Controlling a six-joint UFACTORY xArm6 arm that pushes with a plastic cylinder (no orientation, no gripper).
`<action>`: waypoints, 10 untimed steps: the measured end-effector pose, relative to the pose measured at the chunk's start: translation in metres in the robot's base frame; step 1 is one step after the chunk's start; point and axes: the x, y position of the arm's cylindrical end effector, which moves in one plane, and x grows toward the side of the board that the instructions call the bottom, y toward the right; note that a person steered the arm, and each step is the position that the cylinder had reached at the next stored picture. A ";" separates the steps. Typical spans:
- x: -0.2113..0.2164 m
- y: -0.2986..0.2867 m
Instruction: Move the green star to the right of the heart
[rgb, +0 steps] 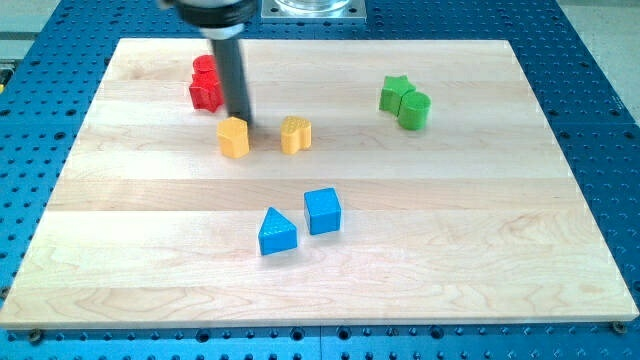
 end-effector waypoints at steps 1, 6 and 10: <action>-0.053 0.071; -0.015 0.147; -0.001 0.122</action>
